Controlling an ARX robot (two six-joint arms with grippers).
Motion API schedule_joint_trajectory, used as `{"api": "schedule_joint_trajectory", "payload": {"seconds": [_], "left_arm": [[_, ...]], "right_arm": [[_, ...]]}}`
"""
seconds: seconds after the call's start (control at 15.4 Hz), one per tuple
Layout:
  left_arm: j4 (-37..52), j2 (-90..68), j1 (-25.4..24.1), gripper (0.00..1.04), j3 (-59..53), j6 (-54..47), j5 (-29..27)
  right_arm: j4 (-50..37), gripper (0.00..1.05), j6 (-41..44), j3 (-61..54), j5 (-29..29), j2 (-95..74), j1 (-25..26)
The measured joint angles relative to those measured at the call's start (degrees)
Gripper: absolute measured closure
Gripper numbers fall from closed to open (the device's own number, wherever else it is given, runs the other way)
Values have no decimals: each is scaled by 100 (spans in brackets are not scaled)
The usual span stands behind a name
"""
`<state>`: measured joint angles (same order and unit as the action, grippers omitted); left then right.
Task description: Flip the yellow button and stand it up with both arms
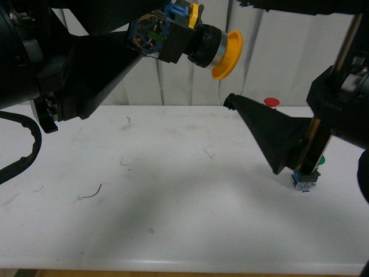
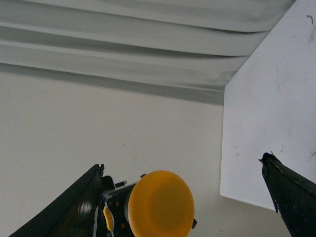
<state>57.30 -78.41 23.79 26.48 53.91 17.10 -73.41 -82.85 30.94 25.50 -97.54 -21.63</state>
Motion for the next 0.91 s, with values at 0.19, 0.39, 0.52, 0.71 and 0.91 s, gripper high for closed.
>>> {"api": "schedule_joint_trajectory", "payload": {"seconds": [0.19,0.39,0.52,0.71,0.91], "left_arm": [[-22,-22,-2,69,0,-22,9],[-24,-22,-33,69,0,-28,11],[-26,-22,-37,69,0,-31,11],[-22,-22,-37,69,0,-33,11],[-20,-42,-66,69,0,-13,9]], "right_arm": [[-20,6,111,59,-22,-9,-433],[-26,6,149,79,-24,-13,-431],[-26,6,149,92,-44,-13,-424],[-39,30,173,107,-48,-13,-424],[-59,56,177,149,-96,-13,-424]]}}
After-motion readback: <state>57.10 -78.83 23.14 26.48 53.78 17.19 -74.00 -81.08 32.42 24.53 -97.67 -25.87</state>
